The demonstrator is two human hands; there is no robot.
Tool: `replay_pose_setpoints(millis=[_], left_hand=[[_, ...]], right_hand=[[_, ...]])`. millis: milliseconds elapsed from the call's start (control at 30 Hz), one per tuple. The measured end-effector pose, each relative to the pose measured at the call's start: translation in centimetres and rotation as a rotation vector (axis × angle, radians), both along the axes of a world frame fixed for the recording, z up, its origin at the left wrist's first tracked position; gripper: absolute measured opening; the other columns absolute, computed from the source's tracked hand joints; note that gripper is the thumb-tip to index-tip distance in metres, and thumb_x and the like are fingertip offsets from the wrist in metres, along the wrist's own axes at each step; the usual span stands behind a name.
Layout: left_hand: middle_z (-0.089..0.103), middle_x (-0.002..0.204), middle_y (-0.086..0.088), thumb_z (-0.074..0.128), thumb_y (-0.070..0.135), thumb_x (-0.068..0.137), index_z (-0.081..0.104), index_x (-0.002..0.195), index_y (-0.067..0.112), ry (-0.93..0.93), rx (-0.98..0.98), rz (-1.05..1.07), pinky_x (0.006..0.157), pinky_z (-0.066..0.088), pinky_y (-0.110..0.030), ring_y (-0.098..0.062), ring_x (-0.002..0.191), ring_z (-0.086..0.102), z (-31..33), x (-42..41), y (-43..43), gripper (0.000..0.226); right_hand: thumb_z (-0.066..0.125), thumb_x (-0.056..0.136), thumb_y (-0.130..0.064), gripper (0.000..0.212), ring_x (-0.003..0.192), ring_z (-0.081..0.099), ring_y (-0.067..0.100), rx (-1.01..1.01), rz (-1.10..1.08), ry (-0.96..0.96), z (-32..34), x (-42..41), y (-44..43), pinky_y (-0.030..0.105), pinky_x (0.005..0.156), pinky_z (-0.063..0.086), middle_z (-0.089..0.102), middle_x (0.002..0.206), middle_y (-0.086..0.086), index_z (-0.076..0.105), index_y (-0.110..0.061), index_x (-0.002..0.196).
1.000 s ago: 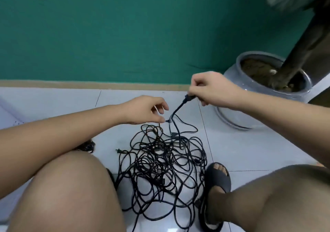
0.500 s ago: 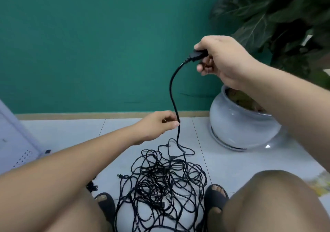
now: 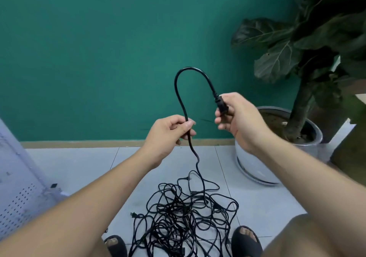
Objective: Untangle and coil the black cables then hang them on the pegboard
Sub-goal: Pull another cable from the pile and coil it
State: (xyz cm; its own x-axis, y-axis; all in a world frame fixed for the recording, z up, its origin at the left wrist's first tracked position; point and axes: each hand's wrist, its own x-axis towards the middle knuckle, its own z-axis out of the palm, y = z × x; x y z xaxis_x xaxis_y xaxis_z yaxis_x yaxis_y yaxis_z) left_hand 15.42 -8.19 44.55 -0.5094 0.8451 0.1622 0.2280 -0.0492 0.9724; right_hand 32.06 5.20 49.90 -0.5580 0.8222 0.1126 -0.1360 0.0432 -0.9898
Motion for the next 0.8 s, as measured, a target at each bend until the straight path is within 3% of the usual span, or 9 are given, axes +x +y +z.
replay_pose_setpoints(millis=[167, 333, 500, 667, 800], left_hand=[[0.082, 0.092, -0.005, 0.069, 0.026, 0.105, 0.075, 0.112, 0.015, -0.065, 0.064, 0.031, 0.067, 0.055, -0.022, -0.015, 0.076, 0.072, 0.5, -0.3, -0.1, 0.014], [0.08, 0.09, 0.001, 0.07, 0.024, 0.104, 0.08, 0.098, 0.011, -0.048, 0.125, 0.07, 0.061, 0.054, -0.024, -0.015, 0.078, 0.075, 1.1, -0.6, -0.3, 0.017], [0.078, 0.083, -0.01, 0.072, 0.015, 0.101, 0.08, 0.105, 0.012, -0.041, 0.143, -0.008, 0.062, 0.056, -0.027, -0.02, 0.069, 0.073, 1.3, -0.7, -0.4, 0.008], [0.076, 0.082, -0.021, 0.076, 0.014, 0.098, 0.076, 0.124, 0.017, -0.08, 0.135, -0.017, 0.068, 0.059, -0.028, -0.023, 0.072, 0.073, 1.2, -1.3, 0.0, 0.027], [0.075, 0.08, -0.014, 0.077, 0.015, 0.098, 0.078, 0.109, 0.007, -0.06, 0.063, -0.035, 0.068, 0.057, -0.028, -0.02, 0.071, 0.069, 1.3, -2.2, 0.0, 0.014]], right_hand=[[0.051, 0.113, -0.025, 0.02, 0.069, 0.06, 0.022, 0.217, -0.074, 0.034, -3.3, -1.8, -3.2, 0.039, 0.062, 0.052, 0.063, 0.077, 0.004, 0.063, -0.018, 0.099], [0.052, 0.114, -0.026, 0.018, 0.072, 0.061, 0.017, 0.358, -0.052, 0.018, -4.8, -2.7, -4.5, 0.034, 0.066, 0.055, 0.062, 0.079, -0.007, 0.059, -0.016, 0.1], [0.056, 0.113, -0.032, 0.027, 0.072, 0.062, 0.019, 0.174, -0.062, 0.022, -6.1, -3.6, -4.1, 0.036, 0.068, 0.053, 0.063, 0.075, -0.002, 0.058, -0.012, 0.096], [0.059, 0.102, -0.052, 0.048, 0.073, 0.056, 0.024, 0.02, 0.101, 0.009, -6.8, -4.5, -3.9, 0.048, 0.075, 0.046, 0.062, 0.082, 0.01, 0.059, -0.003, 0.099], [0.049, 0.107, -0.033, 0.04, 0.079, 0.054, 0.021, 0.034, 0.209, -0.035, -6.9, -4.6, -3.0, 0.041, 0.075, 0.047, 0.067, 0.085, 0.007, 0.053, 0.004, 0.096]])
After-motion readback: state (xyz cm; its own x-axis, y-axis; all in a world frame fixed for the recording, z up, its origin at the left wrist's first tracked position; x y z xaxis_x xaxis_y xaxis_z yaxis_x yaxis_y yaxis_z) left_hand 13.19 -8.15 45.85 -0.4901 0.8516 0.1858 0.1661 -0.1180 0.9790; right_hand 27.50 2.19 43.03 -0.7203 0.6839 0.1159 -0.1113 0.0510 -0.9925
